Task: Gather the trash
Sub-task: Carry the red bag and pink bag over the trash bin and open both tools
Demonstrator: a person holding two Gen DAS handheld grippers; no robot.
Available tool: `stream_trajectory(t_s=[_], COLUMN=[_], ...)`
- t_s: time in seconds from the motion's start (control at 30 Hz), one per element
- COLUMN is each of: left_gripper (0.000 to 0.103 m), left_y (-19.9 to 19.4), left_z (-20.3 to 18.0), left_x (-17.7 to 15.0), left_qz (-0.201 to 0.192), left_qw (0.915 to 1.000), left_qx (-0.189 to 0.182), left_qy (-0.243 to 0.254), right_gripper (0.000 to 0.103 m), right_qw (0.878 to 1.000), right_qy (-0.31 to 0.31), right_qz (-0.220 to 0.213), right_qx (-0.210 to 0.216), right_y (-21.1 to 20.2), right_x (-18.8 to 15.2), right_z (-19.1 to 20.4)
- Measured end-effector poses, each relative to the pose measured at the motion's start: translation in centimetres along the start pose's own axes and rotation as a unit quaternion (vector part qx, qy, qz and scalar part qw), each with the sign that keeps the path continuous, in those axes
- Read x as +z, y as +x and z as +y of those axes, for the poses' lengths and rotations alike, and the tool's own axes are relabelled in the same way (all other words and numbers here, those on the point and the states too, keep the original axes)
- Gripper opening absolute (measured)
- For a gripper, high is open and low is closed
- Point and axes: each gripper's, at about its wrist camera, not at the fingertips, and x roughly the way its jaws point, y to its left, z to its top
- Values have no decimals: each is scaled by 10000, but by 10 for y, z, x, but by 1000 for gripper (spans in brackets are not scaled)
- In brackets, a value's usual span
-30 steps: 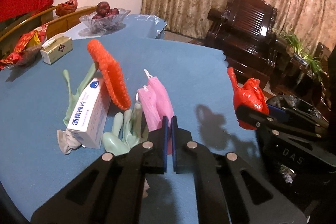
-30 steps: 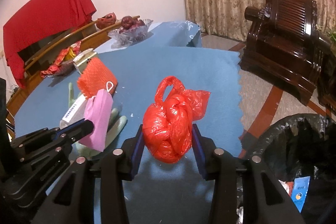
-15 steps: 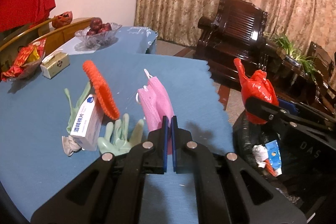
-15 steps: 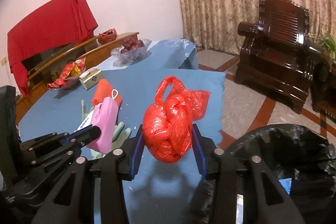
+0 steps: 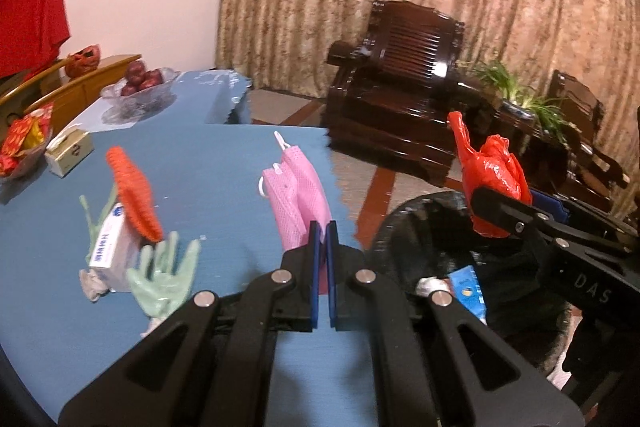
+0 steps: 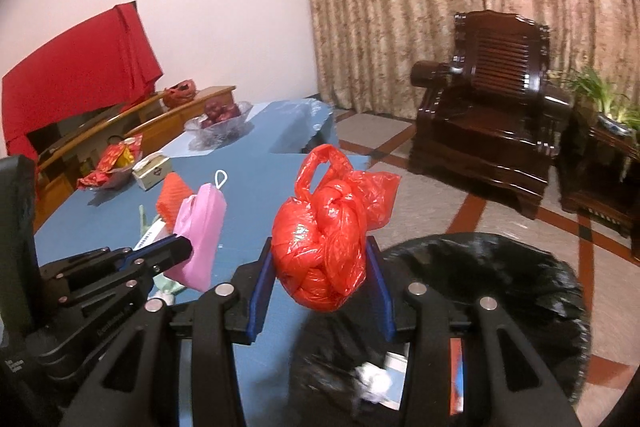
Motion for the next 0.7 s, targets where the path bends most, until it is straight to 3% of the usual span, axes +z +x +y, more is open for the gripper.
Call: stream_trajectory(t_s=[0.7], left_gripper=[3], left_y=[35], left_z=[-126], left_x=[-19], left_qz=[296], left_qw=[9918], left_qx=[-939], left_qy=[816], right_gripper=[43], right_qw=[9939], right_qy=[464], right_qz=[78], right_qx=[-993], right_y=[-51], right_x=[-40], right_z=[-106])
